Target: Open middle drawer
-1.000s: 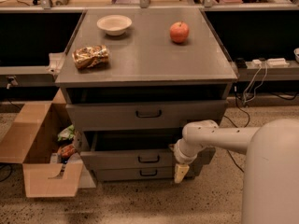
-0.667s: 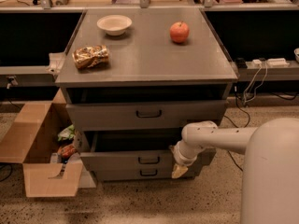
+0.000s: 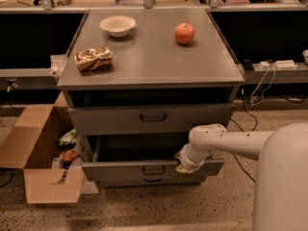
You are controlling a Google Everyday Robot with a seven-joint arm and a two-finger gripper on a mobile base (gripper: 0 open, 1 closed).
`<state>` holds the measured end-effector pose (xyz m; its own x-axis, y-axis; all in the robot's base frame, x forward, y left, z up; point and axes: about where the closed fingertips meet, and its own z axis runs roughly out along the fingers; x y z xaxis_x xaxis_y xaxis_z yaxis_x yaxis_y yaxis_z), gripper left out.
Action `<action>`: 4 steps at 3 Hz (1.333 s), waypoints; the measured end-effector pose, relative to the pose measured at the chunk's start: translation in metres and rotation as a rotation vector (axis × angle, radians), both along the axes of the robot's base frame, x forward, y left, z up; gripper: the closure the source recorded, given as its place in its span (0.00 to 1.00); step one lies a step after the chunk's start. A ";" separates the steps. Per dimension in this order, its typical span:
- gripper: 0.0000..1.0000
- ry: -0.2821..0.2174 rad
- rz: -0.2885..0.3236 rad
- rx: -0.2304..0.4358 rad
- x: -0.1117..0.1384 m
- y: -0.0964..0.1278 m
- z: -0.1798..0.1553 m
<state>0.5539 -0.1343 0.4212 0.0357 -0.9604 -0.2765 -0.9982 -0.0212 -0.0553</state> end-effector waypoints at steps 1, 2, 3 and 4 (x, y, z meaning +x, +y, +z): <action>1.00 -0.001 0.001 0.005 0.001 0.001 0.004; 1.00 -0.001 0.001 0.005 0.002 0.001 0.006; 1.00 0.011 0.004 0.033 -0.006 0.007 0.006; 0.82 0.011 0.004 0.033 -0.006 0.007 0.006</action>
Offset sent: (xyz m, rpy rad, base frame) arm -0.0810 0.0413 0.0009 0.2372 0.0982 0.0233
